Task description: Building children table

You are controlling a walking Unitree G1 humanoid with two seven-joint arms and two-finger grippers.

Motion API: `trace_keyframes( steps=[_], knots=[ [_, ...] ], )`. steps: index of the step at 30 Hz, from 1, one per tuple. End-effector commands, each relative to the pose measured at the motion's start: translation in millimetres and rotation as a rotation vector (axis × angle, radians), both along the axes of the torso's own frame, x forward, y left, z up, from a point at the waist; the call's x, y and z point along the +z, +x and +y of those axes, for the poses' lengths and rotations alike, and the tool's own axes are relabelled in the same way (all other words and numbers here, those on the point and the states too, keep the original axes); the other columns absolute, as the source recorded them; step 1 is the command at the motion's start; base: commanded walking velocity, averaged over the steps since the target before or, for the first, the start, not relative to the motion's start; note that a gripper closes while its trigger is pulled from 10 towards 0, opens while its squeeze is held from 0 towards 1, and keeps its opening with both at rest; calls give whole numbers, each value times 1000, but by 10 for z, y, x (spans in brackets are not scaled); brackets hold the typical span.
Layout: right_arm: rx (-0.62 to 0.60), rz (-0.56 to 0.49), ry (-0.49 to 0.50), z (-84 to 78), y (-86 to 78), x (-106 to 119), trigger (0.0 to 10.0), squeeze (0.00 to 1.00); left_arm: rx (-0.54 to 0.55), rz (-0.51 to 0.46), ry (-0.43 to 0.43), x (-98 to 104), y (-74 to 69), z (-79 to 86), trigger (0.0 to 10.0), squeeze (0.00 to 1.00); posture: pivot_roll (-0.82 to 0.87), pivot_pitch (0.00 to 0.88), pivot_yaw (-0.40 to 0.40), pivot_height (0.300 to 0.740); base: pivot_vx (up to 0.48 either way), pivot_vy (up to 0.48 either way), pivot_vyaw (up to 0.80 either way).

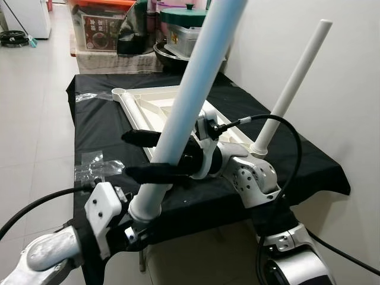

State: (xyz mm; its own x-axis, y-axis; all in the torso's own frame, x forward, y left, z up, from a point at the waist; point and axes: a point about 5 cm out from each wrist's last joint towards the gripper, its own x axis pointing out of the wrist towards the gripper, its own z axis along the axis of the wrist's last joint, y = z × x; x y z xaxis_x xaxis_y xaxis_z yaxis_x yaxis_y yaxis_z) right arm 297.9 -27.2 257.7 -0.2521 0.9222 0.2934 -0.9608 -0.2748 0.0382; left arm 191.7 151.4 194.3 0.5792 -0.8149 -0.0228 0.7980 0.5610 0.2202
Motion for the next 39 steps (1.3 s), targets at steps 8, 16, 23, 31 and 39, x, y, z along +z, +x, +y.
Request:
trace_keyframes(
  steps=[8,16,23,31,39],
  knots=[
    [56,-1,67,-107,-5,107,10000,0,-63,85,17,-129,-101,-46,10000,0,152,0,-142,740,0,0,0],
    [73,21,73,-62,2,65,0,0,-56,130,20,-149,-93,-8,10000,0,152,0,-145,740,0,0,0],
    [97,36,94,-66,-20,67,0,0,-56,136,23,-167,-96,0,10000,0,153,0,-147,740,0,0,0],
    [112,50,101,-75,-33,55,0,0,-58,144,38,-212,-82,13,10000,0,147,0,-150,740,0,0,0],
    [118,72,106,-51,-53,27,0,0,-57,136,55,-254,-60,39,10000,310,145,0,-151,740,0,0,0]
  ],
)
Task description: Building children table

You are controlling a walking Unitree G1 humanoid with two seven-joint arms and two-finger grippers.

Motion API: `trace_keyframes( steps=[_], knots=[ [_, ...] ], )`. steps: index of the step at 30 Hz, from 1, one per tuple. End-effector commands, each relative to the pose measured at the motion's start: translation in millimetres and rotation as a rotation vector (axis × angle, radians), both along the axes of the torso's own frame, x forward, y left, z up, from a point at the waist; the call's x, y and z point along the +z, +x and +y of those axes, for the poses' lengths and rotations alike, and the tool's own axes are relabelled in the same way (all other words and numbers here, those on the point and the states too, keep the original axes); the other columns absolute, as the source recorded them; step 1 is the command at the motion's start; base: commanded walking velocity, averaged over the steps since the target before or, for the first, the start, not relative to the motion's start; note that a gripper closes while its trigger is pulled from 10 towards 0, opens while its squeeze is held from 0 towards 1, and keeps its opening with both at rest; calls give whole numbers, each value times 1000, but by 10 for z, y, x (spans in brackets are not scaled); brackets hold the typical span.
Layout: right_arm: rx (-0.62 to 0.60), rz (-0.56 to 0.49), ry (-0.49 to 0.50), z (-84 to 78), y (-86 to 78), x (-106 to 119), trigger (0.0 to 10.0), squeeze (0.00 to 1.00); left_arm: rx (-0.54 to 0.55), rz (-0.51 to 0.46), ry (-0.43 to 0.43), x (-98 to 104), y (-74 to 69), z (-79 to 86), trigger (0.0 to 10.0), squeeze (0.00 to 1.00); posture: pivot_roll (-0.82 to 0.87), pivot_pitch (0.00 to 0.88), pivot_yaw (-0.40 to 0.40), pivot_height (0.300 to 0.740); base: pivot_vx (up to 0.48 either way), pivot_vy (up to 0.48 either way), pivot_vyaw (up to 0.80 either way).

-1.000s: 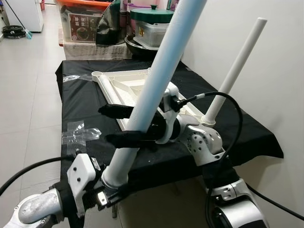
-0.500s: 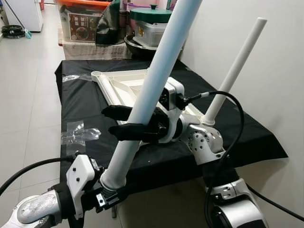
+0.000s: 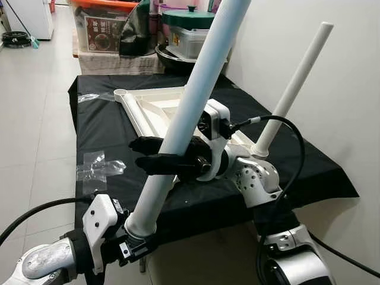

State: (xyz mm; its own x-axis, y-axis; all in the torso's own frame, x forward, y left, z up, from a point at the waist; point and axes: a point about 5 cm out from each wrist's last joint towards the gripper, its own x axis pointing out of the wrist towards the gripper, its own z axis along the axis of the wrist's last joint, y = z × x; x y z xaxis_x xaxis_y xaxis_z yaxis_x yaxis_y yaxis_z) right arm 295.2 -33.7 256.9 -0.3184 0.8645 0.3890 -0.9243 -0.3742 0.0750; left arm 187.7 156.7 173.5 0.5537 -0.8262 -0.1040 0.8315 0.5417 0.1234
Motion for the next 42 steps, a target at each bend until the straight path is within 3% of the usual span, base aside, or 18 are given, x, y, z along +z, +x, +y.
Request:
trace_keyframes(
  steps=[1,2,3,6,9,10,11,17,18,23,24,26,29,34,42],
  knots=[
    [18,7,22,15,-28,32,0,0,-36,6,44,-50,-15,-9,10000,310,144,0,-154,740,0,0,0],
    [18,7,22,15,-28,32,0,0,-36,6,44,-50,-15,-9,10000,310,144,0,-154,740,0,0,0],
    [15,11,23,22,-28,27,0,0,-13,-12,37,-48,12,13,10000,1000,145,0,-155,740,0,0,0],
    [-30,24,15,49,10,17,0,0,30,-44,60,-64,58,70,10000,1000,147,0,-158,740,0,0,0],
    [-209,67,-14,107,214,1,0,0,74,-82,49,-27,90,98,10000,1000,147,0,-158,740,0,0,0],
    [-209,67,-14,107,214,1,0,0,74,-82,49,-27,90,98,10000,1000,147,0,-158,740,0,0,0],
    [-343,102,-19,99,380,8,0,0,114,-115,24,16,117,102,10000,1000,153,0,-165,740,0,0,0],
    [-490,102,-41,32,545,7,0,0,160,-152,23,70,132,113,10000,1000,156,0,-168,740,0,0,0],
    [-558,83,-66,-26,613,-1,0,0,254,-197,53,93,192,191,10000,1000,162,0,-169,740,0,0,0],
    [-598,59,-89,-63,651,-10,0,0,352,-250,89,108,262,279,10000,1000,163,0,-168,740,0,0,0],
    [-632,29,-112,-88,673,-24,0,0,457,-314,126,129,332,374,10000,0,164,0,-167,740,0,0,0],
    [-632,29,-112,-88,673,-24,0,0,457,-314,126,129,332,374,10000,0,164,0,-167,740,0,0,0],
    [-757,-32,-174,-126,759,-90,0,0,604,-350,142,96,375,448,10000,0,162,0,-160,740,0,0,0],
    [-929,-87,-244,-137,854,-171,0,0,644,-274,158,-101,284,396,10000,0,167,0,-159,740,0,0,0],
    [-1044,-84,-262,-142,914,-236,0,0,682,-228,134,-198,212,349,10000,0,189,0,-171,740,0,0,0]
  ],
)
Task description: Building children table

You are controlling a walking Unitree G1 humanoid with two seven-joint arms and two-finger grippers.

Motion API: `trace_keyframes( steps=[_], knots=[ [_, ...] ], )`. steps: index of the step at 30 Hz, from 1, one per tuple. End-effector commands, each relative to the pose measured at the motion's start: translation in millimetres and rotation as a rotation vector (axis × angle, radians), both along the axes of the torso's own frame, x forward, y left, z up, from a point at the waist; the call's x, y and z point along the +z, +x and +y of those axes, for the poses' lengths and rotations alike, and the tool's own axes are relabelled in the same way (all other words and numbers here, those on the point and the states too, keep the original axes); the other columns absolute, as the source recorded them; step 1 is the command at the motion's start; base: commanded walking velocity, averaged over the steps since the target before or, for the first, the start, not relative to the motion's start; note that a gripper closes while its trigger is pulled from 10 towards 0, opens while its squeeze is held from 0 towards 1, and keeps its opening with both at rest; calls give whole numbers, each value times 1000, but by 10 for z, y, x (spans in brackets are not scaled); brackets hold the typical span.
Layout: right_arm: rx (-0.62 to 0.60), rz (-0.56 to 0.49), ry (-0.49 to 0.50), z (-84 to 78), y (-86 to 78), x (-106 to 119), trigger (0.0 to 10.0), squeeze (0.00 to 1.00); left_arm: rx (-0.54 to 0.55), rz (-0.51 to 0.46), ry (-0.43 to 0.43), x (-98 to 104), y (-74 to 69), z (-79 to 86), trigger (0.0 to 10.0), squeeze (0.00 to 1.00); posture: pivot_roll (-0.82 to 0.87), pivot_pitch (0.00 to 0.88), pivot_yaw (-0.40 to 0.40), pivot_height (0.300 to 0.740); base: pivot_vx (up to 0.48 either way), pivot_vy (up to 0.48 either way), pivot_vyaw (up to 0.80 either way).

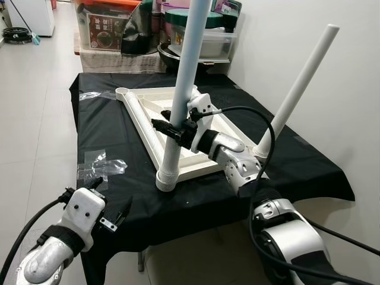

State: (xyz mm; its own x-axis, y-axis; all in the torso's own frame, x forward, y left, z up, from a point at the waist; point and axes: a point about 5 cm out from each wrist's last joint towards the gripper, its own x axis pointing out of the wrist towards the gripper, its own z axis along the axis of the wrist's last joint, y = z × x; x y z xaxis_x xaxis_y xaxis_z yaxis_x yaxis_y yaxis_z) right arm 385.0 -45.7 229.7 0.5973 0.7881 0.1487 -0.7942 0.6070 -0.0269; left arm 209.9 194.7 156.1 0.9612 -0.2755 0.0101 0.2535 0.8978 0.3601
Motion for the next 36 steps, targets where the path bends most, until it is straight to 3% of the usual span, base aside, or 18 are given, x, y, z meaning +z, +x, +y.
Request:
trace_keyframes(
  steps=[1,9,17,23,29,30,33,36],
  knots=[
    [-47,-23,-1,-17,28,17,0,0,3,15,-13,-44,-26,-56,10000,0,199,0,-173,740,0,0,0],
    [-145,-28,8,5,67,-38,0,0,14,1,-36,-82,-7,-141,10000,0,200,0,-169,740,0,0,0],
    [-137,-49,-27,77,26,-144,0,0,13,-6,-48,-89,21,-194,10000,0,194,0,-163,740,0,0,0],
    [-67,-23,-13,175,-61,-273,0,0,31,4,-69,-120,17,-189,10000,0,184,0,-158,740,0,0,0],
    [-142,-14,68,84,1,-170,0,0,75,14,-133,-116,34,-152,10000,0,178,0,-159,740,0,0,0],
    [-172,-16,151,47,30,-47,0,0,89,8,-137,-105,51,-128,10000,0,176,0,-159,740,0,0,0],
    [-181,-15,234,22,42,82,0,0,105,-4,-157,-83,68,-104,10000,0,170,0,-155,740,0,286,-533],
    [-197,-93,260,5,12,221,0,0,118,-30,-155,-55,86,-88,10000,0,170,0,-155,740,0,480,-538]
  ],
)
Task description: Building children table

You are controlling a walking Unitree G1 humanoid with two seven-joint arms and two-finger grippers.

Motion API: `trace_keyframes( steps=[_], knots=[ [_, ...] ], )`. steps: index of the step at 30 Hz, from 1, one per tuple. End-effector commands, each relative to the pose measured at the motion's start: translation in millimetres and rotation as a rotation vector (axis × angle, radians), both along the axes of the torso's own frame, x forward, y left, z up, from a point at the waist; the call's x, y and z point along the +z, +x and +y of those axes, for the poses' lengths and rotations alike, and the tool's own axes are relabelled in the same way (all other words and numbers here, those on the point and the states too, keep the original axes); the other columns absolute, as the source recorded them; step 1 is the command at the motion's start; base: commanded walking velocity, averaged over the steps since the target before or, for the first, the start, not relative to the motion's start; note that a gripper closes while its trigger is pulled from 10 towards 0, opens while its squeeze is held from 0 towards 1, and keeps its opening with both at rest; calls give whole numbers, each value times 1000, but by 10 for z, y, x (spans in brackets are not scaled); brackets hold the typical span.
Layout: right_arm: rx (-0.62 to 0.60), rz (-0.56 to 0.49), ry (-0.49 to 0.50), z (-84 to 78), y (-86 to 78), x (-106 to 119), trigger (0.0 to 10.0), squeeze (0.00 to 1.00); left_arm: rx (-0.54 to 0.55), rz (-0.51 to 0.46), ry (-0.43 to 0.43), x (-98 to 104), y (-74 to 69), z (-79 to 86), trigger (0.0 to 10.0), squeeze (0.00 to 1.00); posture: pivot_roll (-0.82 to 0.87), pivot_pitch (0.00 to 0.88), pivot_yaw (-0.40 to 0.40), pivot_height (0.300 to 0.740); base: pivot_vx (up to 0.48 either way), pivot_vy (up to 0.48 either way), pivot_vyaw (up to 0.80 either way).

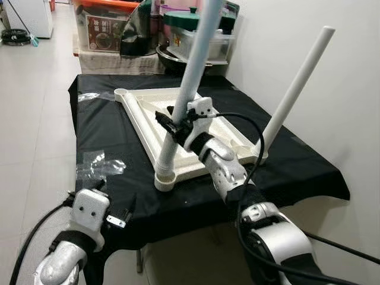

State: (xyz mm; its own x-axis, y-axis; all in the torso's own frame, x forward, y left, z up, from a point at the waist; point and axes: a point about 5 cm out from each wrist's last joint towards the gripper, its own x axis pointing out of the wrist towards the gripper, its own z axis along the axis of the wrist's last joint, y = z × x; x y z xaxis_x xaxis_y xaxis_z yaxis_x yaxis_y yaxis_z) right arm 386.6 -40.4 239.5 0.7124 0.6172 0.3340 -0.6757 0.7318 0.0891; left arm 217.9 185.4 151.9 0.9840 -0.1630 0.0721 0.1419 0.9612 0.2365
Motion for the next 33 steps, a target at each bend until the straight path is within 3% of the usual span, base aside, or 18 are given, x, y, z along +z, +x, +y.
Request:
trace_keyframes(
  steps=[1,6,16,26,33],
  knots=[
    [-23,-49,35,-48,-4,123,0,0,8,2,-15,-13,6,6,10000,0,170,0,-155,740,0,480,-538],
    [42,-61,121,11,-77,245,0,0,24,-39,-26,43,72,2,10000,0,150,0,-139,740,0,0,0],
    [54,-50,145,48,-180,201,0,0,27,-53,-49,54,126,-11,10000,0,122,0,-112,740,0,0,0],
    [36,-46,197,-46,-302,195,0,0,27,-72,-58,72,193,11,10000,0,58,0,-36,740,240,0,0],
    [12,-27,220,-115,-384,122,0,0,-28,-70,-43,66,249,-50,10000,0,30,0,10,740,294,0,0]
  ],
)
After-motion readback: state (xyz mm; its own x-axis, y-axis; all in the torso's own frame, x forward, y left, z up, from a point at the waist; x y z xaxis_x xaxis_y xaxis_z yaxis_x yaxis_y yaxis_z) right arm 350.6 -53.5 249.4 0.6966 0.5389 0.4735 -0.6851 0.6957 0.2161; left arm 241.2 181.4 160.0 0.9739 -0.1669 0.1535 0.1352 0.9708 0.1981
